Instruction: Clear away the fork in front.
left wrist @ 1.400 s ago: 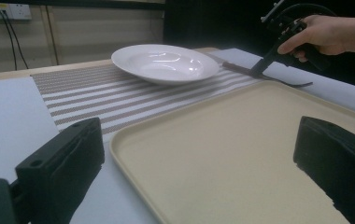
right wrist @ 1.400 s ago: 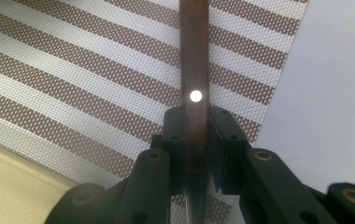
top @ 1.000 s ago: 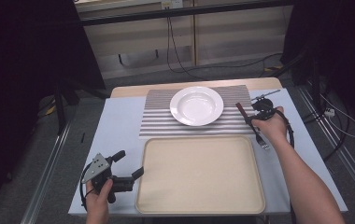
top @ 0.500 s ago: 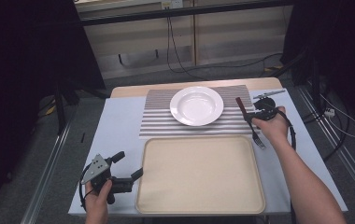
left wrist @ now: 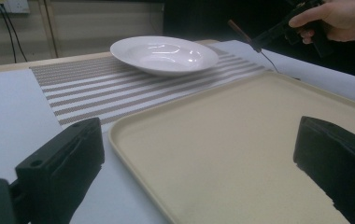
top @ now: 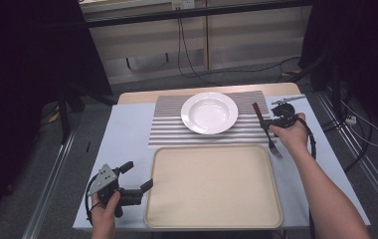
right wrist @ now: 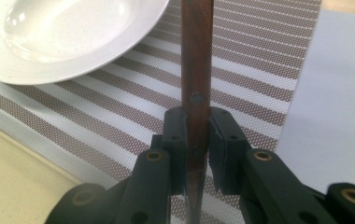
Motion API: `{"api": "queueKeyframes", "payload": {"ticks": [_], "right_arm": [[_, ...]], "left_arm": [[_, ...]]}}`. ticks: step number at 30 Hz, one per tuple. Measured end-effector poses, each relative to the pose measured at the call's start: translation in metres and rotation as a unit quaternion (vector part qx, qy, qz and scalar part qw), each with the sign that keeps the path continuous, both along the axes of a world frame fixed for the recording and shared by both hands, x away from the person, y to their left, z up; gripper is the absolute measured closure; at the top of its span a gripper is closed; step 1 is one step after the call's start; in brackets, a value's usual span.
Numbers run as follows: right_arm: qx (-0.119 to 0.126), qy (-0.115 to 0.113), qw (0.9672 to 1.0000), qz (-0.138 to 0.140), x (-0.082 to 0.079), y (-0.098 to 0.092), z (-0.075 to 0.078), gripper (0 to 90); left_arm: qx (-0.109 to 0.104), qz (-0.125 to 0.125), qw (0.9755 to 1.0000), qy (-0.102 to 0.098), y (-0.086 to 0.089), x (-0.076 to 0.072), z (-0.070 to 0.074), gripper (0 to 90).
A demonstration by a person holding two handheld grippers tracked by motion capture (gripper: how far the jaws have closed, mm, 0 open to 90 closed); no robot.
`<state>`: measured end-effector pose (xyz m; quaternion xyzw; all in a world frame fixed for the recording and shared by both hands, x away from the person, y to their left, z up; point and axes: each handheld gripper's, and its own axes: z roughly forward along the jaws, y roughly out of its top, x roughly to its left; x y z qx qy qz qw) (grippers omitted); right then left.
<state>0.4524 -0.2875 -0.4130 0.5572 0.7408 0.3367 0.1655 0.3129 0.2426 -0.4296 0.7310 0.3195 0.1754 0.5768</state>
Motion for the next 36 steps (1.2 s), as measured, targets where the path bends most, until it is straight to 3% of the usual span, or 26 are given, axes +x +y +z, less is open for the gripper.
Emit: {"api": "queueKeyframes", "payload": {"ticks": [13,20,24,27,29,31,32,33,34,35,36], "right_arm": [[0.005,-0.003,1.0,0.005,-0.003,-0.005,0.017,78.0],[0.023,-0.038,0.9989,0.019,-0.014,-0.006,0.037,78.0],[0.035,-0.053,0.9975,0.03,-0.022,-0.002,0.045,78.0],[0.052,-0.075,0.995,0.042,-0.03,0.005,0.049,77.9],[0.069,-0.098,0.9912,0.055,-0.04,0.011,0.051,78.0],[0.075,-0.107,0.9897,0.059,-0.044,0.014,0.051,77.9],[0.082,-0.117,0.9879,0.06,-0.048,0.016,0.051,77.9],[0.1,-0.133,0.984,0.064,-0.056,0.02,0.052,77.9],[0.1,-0.133,0.984,0.064,-0.056,0.02,0.052,77.9],[0.113,-0.152,0.9795,0.069,-0.064,0.024,0.053,77.9],[0.119,-0.157,0.9777,0.071,-0.067,0.025,0.053,78.0]], "left_arm": [[-0.002,0.002,1.0,-0.001,0.0,0.0,0.0,2.1],[0.003,-0.002,1.0,-0.003,0.002,0.0,0.001,2.1],[-0.005,0.002,1.0,-0.002,0.001,-0.001,0.002,2.1],[-0.006,0.003,1.0,0.0,0.0,0.0,0.002,2.1],[-0.005,0.005,1.0,-0.002,0.0,-0.001,0.004,2.0],[-0.007,0.004,1.0,-0.005,-0.001,-0.001,0.006,2.0],[-0.008,0.003,1.0,-0.005,-0.001,-0.001,0.007,2.0],[-0.005,0.005,1.0,-0.005,-0.001,-0.001,0.008,2.0],[-0.008,0.006,0.9999,-0.003,-0.002,-0.001,0.009,2.0],[-0.01,0.006,0.9999,-0.003,-0.002,-0.001,0.01,2.0],[-0.007,0.008,0.9999,-0.006,-0.003,-0.001,0.013,2.0]]}}
